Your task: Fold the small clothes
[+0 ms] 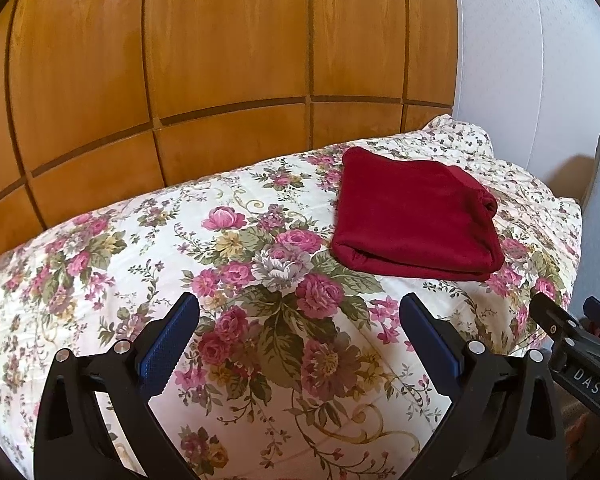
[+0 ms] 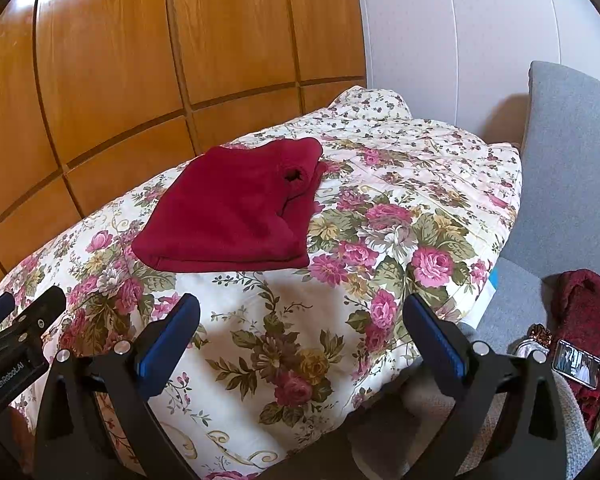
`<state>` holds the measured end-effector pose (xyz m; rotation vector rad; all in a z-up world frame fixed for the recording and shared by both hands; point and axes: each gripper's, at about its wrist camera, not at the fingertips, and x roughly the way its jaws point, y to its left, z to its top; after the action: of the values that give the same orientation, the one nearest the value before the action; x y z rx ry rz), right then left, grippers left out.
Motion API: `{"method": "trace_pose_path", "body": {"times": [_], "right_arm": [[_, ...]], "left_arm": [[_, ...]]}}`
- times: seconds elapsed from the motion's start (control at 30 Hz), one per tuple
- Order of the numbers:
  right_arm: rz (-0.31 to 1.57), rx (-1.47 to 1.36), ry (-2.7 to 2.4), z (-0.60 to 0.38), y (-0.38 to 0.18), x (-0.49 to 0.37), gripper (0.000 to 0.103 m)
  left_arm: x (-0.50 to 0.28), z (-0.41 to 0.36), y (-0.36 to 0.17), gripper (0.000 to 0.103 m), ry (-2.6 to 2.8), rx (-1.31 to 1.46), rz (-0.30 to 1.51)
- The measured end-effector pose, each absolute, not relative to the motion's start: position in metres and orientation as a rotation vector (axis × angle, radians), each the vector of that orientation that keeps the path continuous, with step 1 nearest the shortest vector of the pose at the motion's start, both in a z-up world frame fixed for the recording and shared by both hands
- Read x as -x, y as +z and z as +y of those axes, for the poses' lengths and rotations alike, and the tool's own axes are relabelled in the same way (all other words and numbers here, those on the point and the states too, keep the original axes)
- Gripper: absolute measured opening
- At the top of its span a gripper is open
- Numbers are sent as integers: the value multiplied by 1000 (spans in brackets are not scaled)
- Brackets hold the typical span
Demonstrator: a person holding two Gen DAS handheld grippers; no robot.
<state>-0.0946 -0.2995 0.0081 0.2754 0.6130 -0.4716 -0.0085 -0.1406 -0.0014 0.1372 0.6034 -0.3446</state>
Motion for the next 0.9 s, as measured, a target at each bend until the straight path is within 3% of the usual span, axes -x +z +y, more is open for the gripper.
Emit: {"method": "trace_pose_path", "body": {"times": [0.9], "right_arm": [[615, -277, -476, -299, 6, 93, 101]], "left_arm": [[13, -141, -2, 99, -348, -149, 610]]}}
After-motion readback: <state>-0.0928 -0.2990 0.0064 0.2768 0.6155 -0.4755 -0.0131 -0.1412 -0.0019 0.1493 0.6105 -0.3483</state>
